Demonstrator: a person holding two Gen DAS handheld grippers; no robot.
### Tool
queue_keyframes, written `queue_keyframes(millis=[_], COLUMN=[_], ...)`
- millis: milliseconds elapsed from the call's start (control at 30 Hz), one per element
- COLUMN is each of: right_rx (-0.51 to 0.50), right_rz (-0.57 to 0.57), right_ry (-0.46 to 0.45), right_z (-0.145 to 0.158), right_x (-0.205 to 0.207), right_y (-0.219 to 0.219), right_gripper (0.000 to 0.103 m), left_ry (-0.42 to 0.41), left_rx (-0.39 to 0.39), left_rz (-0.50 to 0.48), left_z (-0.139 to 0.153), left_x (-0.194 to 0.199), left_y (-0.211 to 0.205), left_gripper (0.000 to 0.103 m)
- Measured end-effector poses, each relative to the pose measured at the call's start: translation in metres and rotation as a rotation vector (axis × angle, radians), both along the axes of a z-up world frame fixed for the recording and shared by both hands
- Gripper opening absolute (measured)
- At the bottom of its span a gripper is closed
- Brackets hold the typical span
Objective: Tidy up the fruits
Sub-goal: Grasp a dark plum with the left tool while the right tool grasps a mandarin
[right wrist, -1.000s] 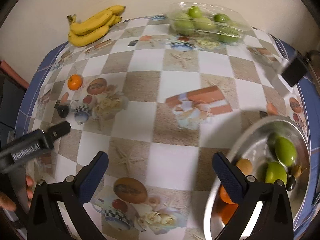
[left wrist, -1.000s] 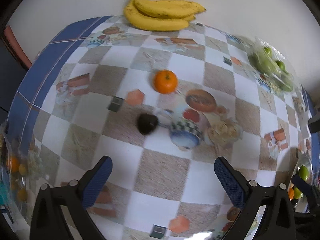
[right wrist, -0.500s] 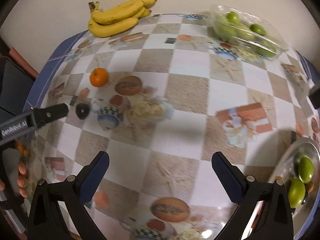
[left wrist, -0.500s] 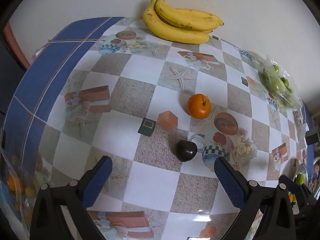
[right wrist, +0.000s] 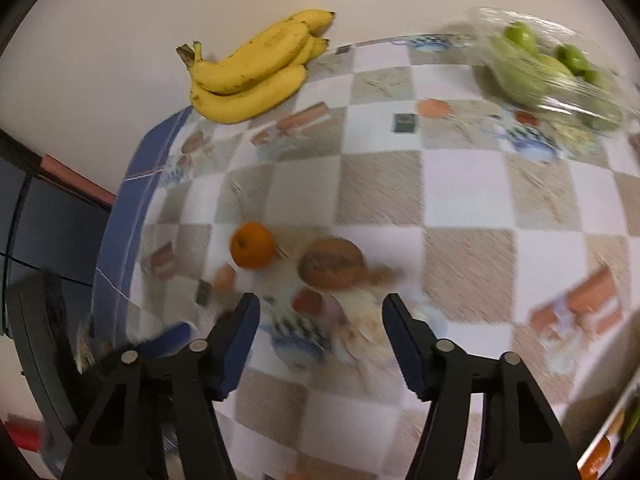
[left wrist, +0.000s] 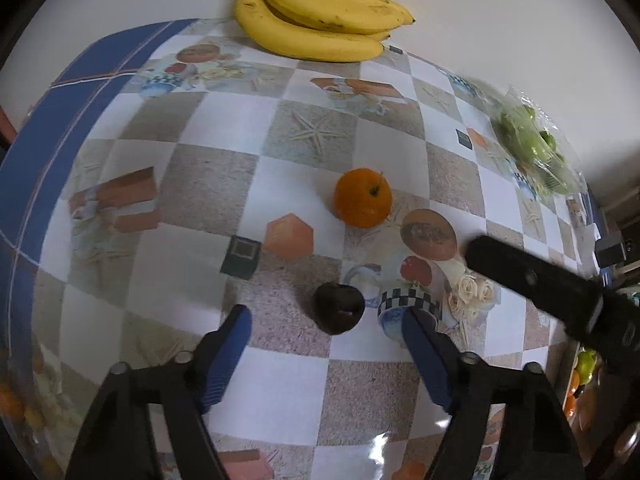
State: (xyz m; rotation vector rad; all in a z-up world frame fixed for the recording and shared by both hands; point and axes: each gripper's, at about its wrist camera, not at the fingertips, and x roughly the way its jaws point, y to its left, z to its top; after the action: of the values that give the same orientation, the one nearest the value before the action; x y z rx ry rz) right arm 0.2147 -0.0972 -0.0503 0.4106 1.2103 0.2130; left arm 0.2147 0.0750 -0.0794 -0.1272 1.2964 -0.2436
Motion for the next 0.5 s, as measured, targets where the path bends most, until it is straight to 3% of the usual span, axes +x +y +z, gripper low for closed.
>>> queue_keyframes(millis=[67,233,367,500], right_rx=[0.013,0.034,0.050,0.034], right_rz=[0.017,0.058,0.079,0.107], right_ry=[-0.002,0.016,0.015,0.013], right_z=[-0.001,-0.012,-0.018,-0.020], right_x=[0.010,0.028,0.037,0.042], right_y=[0.009,0.027,0.039,0.049], right_gripper=[0.062,0.053,0.052,0.047], left_ry=[-0.002,-0.007,-0.002,-0.020], left_rx=[0.006,0.006,0.008,-0.002], left_rz=[-0.015,-0.042,-0.049,-0.038], left_z=[-0.002,-0.005,-0.009,-0.006], left_x=[0.002,0.005,0.007,0.007], left_y=[-0.003,-0.009,-0.011,-0.004], left_gripper=[0.072,0.051,0.033,0.030])
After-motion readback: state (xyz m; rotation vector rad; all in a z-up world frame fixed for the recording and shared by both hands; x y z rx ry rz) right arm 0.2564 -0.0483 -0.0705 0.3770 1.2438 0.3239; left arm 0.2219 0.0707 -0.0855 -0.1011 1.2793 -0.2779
